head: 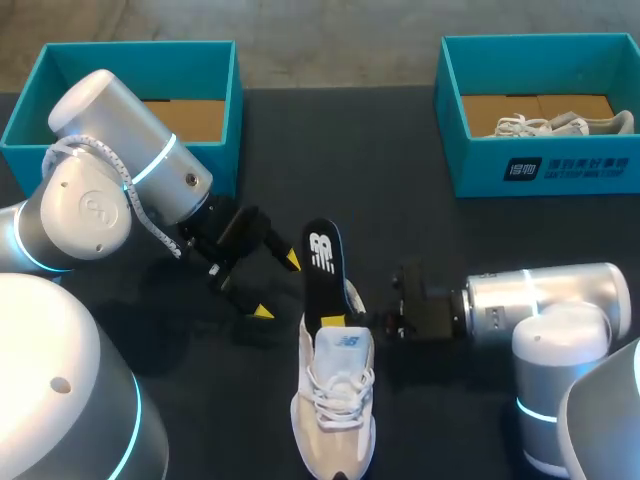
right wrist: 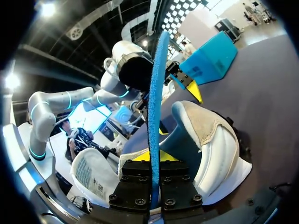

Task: Take the shoe out of the shoebox, open the shoe tongue, remove and reinsert the insole, then place the shoe into the shoebox

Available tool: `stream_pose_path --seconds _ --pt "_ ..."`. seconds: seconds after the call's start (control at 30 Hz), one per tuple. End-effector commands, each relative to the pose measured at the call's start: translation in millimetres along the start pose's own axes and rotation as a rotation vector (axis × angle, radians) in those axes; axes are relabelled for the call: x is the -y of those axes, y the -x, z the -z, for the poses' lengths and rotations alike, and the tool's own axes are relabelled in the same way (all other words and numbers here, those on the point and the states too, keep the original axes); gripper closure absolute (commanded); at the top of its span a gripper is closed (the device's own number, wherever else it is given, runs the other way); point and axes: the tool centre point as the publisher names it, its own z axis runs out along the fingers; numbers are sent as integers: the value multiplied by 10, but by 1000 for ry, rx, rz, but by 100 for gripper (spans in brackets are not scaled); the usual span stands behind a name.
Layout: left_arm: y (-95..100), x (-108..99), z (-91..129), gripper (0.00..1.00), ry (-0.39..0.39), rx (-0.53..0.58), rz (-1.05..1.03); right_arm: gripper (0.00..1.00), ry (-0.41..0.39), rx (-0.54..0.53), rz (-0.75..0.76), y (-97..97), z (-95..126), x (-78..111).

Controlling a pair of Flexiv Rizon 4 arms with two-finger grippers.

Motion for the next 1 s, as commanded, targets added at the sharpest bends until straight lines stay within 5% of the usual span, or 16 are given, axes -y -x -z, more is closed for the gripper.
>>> stream_pose_path --seconds 0.03,0.23,0.27,0.4,0.57,1.0 --pt "-2 4 -6 0 4 0 0 100 -17 3 -3 12 -40 18" --pt "-2 4 -6 0 4 0 0 96 16 9 19 12 -35 -27" --pt "-2 4 -6 0 4 0 0 75 22 9 25 10 -31 -40" --pt "-2 4 -6 0 4 0 0 52 44 14 52 -9 -20 -94" --pt "-2 4 -6 0 4 0 0 61 55 16 79 -36 -21 -157" --pt "-2 4 -6 0 4 0 0 64 78 40 150 -121 -44 -306"
